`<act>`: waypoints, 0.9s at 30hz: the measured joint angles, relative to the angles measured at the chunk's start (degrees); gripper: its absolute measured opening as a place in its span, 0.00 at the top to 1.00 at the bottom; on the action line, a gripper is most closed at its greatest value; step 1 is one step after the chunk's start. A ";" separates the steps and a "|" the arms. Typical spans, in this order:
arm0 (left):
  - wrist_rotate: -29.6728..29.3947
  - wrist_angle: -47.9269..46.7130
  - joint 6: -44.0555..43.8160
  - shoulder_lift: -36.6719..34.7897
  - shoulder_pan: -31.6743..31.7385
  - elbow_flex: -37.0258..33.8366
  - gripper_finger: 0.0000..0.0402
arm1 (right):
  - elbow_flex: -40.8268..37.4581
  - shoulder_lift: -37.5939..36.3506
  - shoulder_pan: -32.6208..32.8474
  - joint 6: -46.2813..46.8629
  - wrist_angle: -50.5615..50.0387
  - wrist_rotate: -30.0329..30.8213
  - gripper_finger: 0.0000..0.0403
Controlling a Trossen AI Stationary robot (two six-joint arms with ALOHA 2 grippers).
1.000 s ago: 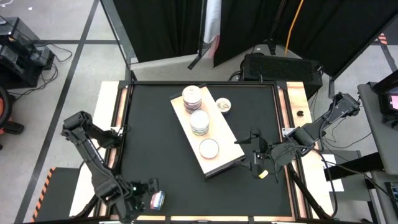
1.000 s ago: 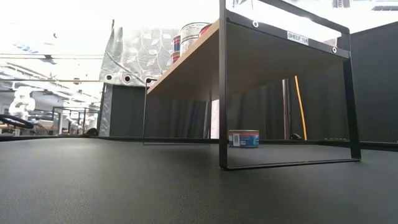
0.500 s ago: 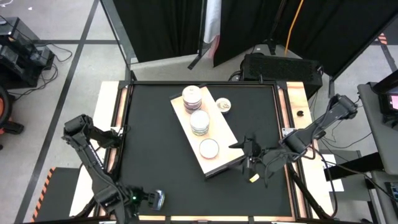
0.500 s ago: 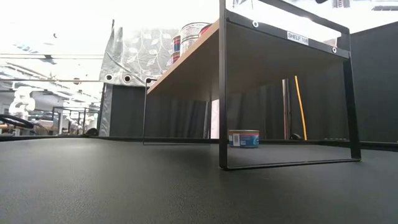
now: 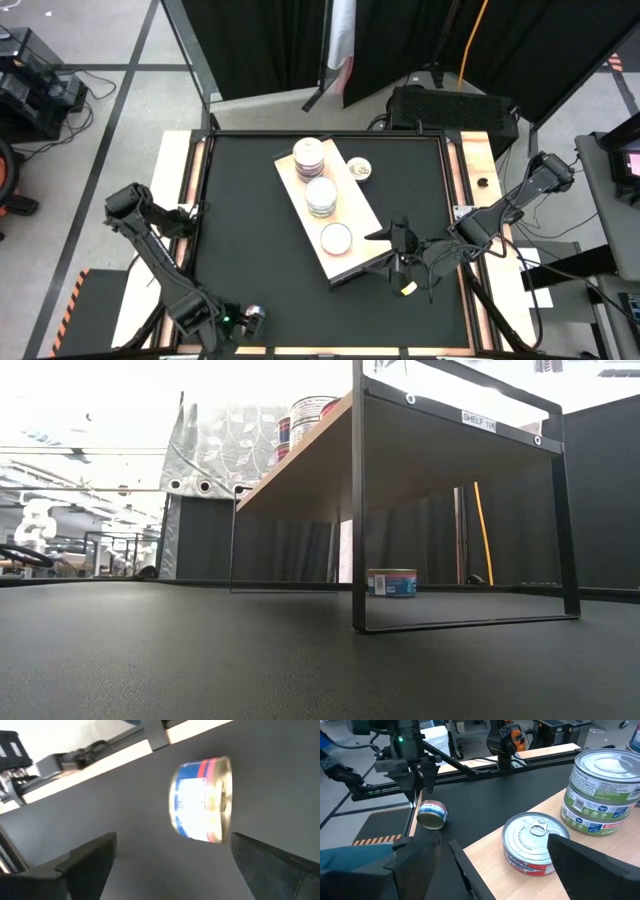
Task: Stack canned seafood by type on shelf
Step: Stack the blue pink tuna can on top of the blue pink tuna cans on the shelf
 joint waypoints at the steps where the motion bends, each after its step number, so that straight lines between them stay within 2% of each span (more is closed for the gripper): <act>1: 0.22 0.43 0.57 0.00 0.38 0.00 0.03 | 0.00 0.00 0.00 -0.02 0.04 0.00 0.11; 11: 7.08 1.98 5.26 1.30 1.63 -1.27 0.03 | 0.00 0.00 0.00 0.00 0.44 -0.02 0.11; 17: 7.02 2.88 6.92 3.49 3.00 -2.45 0.03 | 0.00 -0.04 0.00 -0.19 1.75 -0.05 0.11; 27: 10.55 4.89 6.56 5.80 4.10 -2.43 0.04 | 0.00 -0.04 0.00 -0.51 1.90 -0.22 0.11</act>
